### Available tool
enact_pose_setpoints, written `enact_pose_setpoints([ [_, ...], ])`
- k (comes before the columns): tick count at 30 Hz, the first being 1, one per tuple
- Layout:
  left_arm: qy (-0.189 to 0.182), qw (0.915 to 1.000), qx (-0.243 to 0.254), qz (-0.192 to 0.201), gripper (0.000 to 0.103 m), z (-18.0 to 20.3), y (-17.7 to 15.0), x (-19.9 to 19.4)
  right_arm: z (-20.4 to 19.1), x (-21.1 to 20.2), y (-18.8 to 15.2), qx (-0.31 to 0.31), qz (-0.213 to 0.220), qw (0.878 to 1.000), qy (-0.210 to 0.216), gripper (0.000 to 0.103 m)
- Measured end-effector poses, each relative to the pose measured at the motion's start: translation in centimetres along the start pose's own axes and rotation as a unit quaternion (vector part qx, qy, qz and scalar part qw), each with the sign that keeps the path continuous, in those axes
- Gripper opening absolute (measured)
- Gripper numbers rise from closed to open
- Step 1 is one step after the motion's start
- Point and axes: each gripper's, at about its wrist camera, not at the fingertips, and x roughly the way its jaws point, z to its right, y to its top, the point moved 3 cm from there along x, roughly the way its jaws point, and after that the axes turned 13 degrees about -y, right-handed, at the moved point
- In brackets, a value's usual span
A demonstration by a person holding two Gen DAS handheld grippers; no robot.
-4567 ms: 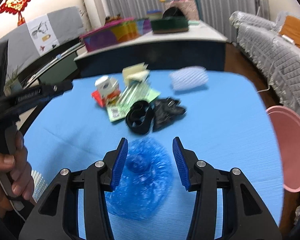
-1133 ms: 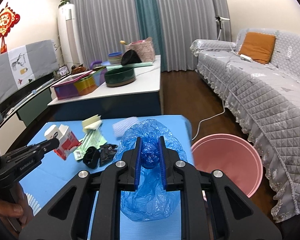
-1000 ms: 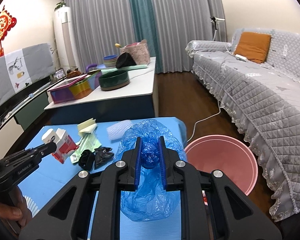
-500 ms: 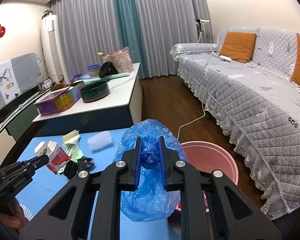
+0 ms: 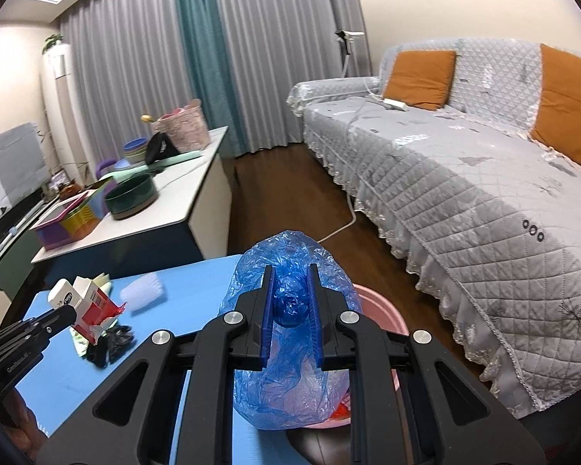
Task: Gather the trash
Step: 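Carry both items over the pink bin and open both tools to drop them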
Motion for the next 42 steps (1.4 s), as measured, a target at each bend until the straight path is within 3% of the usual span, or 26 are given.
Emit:
enact_pose_setpoints([
  [17,-0.088,0.995,0.036,-0.031,0.007,6.6,2.5,8.3,3.7,4.3,0.1,0.037,-0.03,0.998,-0.031,0.016],
  [32,-0.138,0.9871,0.029,-0.076,0.007,7.7,2.2,13.8,4.7,7.0,-0.9,0.043,-0.054,0.997,-0.045,0.017],
  [34,-0.152,0.984,0.03,-0.087,0.007,7.9,2.1,14.4,4.7,7.1,-0.9,0.041,-0.052,0.996,-0.054,0.021],
  [36,-0.153,0.9827,0.035,-0.098,0.013,8.1,2.0,15.0,4.9,7.2,-0.9,0.042,-0.054,0.996,-0.062,0.04],
  [37,-0.154,0.9825,0.032,-0.099,0.016,8.0,2.0,15.1,5.1,7.3,-1.0,0.047,-0.054,0.995,-0.063,0.055],
  [42,-0.151,0.984,0.021,-0.093,0.018,7.3,2.1,14.5,5.1,7.3,-0.9,0.049,-0.054,0.995,-0.067,0.057],
])
